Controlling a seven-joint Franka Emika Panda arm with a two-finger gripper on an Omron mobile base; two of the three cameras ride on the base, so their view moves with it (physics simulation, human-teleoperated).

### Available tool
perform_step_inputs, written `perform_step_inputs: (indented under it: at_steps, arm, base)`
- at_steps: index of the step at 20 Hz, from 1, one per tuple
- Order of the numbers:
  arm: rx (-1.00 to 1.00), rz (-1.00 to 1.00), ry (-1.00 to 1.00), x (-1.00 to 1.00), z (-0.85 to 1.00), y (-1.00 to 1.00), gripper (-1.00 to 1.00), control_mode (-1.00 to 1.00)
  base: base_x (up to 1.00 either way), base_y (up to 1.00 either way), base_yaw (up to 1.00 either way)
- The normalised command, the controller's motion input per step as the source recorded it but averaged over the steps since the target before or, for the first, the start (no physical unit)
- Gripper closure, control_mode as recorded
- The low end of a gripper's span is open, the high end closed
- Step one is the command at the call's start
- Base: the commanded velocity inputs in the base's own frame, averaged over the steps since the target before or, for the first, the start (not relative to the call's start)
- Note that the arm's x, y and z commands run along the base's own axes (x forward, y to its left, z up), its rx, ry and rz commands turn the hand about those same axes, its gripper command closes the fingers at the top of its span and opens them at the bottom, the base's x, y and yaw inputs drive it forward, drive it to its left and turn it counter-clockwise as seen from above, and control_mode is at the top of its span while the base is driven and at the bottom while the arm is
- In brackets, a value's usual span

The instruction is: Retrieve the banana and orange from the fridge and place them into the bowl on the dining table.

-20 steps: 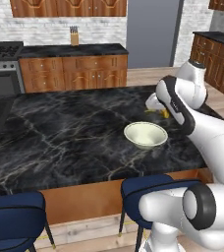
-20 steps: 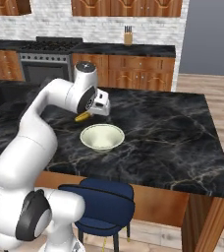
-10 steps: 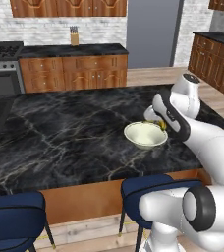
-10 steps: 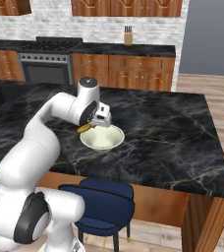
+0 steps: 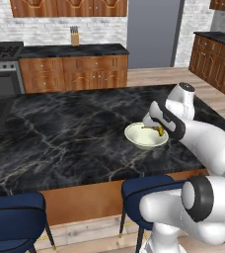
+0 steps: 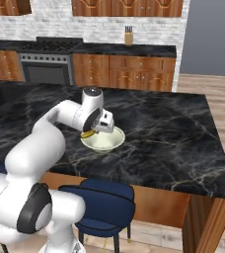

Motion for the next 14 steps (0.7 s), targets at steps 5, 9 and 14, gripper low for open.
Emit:
perform_step_inputs:
  at_steps: [5,9,14]
  arm:
    - [0.0,0.0,0.0,0.21,-0.25,-0.02,1.0,-1.0]
    - [0.0,0.0,0.0,0.17,-0.24,-0.06,1.0,-1.0]
    - [0.0,0.0,0.0,0.2,-0.23,-0.1,1.0,-1.0]
  base:
    - [0.0,0.0,0.0]
    - [0.0,0.0,0.0]
    - [0.0,0.0,0.0]
